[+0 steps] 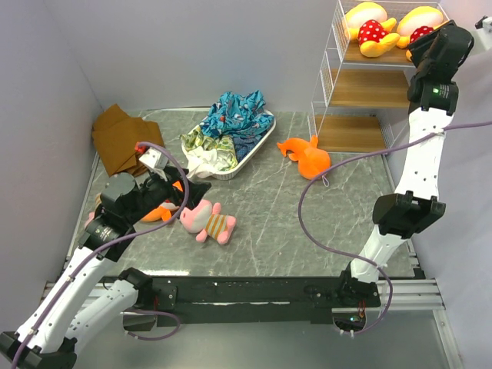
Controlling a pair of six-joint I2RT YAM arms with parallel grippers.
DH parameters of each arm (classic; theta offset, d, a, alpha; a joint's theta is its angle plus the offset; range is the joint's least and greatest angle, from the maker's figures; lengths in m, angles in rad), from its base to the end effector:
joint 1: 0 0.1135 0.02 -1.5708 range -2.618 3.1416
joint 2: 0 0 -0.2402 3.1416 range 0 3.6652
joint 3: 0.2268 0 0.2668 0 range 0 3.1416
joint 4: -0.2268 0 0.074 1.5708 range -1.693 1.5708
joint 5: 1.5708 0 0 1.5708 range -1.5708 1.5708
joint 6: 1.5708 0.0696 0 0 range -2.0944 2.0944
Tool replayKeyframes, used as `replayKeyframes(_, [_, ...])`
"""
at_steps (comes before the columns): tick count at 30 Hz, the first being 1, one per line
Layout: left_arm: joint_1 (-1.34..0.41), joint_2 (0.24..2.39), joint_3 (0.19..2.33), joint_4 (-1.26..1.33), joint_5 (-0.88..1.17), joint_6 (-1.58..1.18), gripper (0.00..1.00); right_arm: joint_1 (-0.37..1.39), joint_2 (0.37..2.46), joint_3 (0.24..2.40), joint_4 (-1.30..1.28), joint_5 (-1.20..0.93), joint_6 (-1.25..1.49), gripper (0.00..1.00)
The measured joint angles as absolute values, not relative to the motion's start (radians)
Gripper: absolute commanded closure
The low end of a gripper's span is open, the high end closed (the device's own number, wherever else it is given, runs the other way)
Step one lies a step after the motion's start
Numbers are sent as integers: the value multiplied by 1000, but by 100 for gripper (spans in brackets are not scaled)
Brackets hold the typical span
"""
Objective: Place and organize the stuffed toys onto the shelf
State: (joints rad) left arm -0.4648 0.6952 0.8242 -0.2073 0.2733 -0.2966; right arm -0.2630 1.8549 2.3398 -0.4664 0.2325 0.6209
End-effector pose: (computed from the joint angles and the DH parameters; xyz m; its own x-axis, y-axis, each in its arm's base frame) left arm 0.1938 -0.1182 0.3493 -0.2633 -0.1828 -0.9472 0.6224 0.7180 -0.3116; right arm 0.4121 -0.1276 0.5209 0.2911 0.5079 -0.8107 0.3763 0.7183 0.5851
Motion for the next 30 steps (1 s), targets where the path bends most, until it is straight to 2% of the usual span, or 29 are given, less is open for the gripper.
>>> replayKeyframes(20, [-465, 693, 824, -207, 273, -297, 4, -267, 1896, 2339, -510, 247, 691, 47])
replayKeyframes(23, [-465, 692, 824, -207, 273, -297, 4, -270, 1905, 2339, -510, 242, 699, 52])
replayKeyframes(27, [-465, 691, 824, -207, 273, -297, 4, -276, 1914, 2339, -508, 220, 718, 72])
replayKeyframes(30, [-465, 691, 824, -207, 273, -297, 3, -282, 1918, 2339, -502, 199, 731, 81])
